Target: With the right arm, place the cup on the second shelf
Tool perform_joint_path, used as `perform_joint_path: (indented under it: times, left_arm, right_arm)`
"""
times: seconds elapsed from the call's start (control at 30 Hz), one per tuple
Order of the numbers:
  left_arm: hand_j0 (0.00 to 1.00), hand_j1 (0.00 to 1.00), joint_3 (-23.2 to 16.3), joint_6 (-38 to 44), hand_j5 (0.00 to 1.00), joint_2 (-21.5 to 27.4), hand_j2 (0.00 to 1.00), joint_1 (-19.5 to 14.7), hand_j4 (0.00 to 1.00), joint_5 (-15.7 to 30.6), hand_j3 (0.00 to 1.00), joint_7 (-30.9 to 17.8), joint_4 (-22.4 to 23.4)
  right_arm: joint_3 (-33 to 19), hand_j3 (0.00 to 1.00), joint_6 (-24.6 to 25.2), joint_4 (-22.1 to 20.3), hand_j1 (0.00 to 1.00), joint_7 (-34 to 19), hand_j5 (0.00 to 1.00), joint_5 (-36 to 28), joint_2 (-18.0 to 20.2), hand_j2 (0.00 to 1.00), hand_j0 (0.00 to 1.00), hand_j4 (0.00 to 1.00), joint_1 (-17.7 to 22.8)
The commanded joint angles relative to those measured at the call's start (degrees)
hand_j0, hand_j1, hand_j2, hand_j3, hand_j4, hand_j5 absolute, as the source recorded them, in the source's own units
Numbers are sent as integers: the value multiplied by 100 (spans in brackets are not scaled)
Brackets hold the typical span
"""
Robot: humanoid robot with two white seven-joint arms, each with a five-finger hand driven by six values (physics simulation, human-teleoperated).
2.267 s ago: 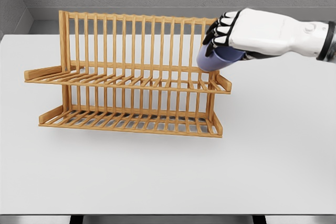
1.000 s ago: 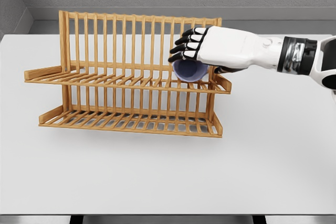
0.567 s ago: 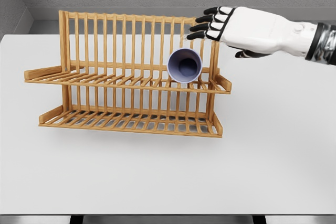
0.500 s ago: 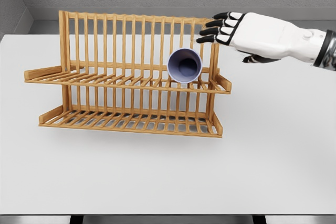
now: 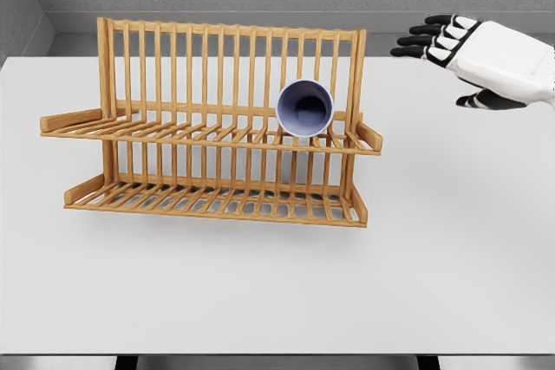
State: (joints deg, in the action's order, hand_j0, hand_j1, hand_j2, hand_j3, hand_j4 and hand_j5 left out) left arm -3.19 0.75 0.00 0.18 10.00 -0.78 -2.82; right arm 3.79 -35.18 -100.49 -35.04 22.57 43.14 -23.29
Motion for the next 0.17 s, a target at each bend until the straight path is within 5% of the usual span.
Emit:
perform_joint_path:
  times: [0.0, 0.13]
  left_arm:
    - [100, 100, -6, -5, 100, 0, 100, 0, 100, 2, 100, -1, 1]
    - [100, 100, -6, -22, 100, 0, 100, 0, 100, 2, 100, -1, -8]
  right_arm:
    - [-18, 100, 18, -5, 100, 4, 100, -33, -34, 100, 100, 100, 17]
    - [-18, 100, 18, -5, 100, 4, 100, -34, -253, 100, 100, 100, 132]
